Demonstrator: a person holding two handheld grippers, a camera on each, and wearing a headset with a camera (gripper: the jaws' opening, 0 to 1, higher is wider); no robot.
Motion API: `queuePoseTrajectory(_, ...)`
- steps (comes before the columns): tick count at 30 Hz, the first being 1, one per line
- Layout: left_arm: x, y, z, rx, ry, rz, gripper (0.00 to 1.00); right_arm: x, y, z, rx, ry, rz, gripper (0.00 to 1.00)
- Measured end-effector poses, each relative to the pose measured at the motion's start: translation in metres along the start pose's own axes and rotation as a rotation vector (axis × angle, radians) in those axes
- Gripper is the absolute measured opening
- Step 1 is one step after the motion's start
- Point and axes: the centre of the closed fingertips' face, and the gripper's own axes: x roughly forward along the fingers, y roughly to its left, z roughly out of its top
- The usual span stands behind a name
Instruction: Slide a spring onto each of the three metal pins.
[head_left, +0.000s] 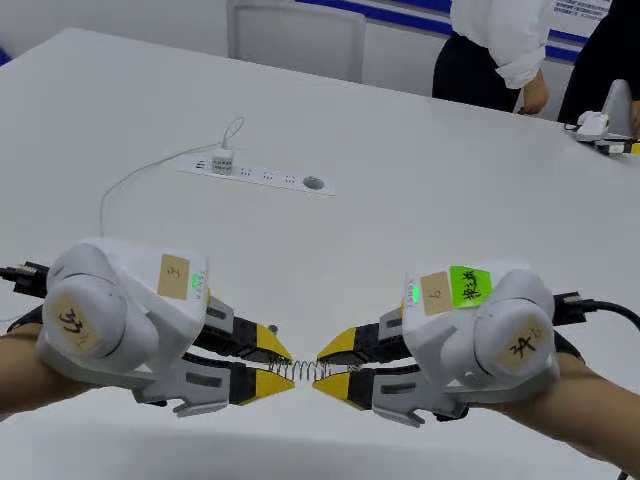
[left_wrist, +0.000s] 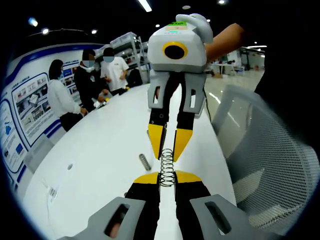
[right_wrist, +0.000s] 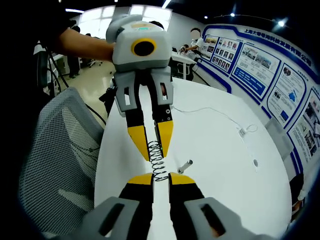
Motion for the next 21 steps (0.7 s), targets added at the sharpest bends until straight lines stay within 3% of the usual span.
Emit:
queuePoseTrajectory(5, -0.003, 0.001, 0.003, -0.024, -0.001, 0.039, 0.09, 0.000, -0.004, -0.006, -0.010, -0.010, 0.009, 0.13)
queuePoseTrajectory(11, -0.005, -0.002, 0.005, -0.043, 0.009, 0.062, 0.09, -0.004, -0.007, -0.003, 0.050, -0.074, 0.026, 0.12)
queuePoseTrajectory(17, -0.004, -0.002, 0.012, -0.030, 0.018, 0.070, 0.09, -0.010, 0.001, 0.004, 0.080, -0.141, 0.089, 0.12)
queuePoseTrajectory(21, -0.001, -0.002, 0.014, -0.017, 0.025, 0.067, 0.09, -0.013, -0.001, 0.006, 0.066, -0.151, 0.091, 0.11)
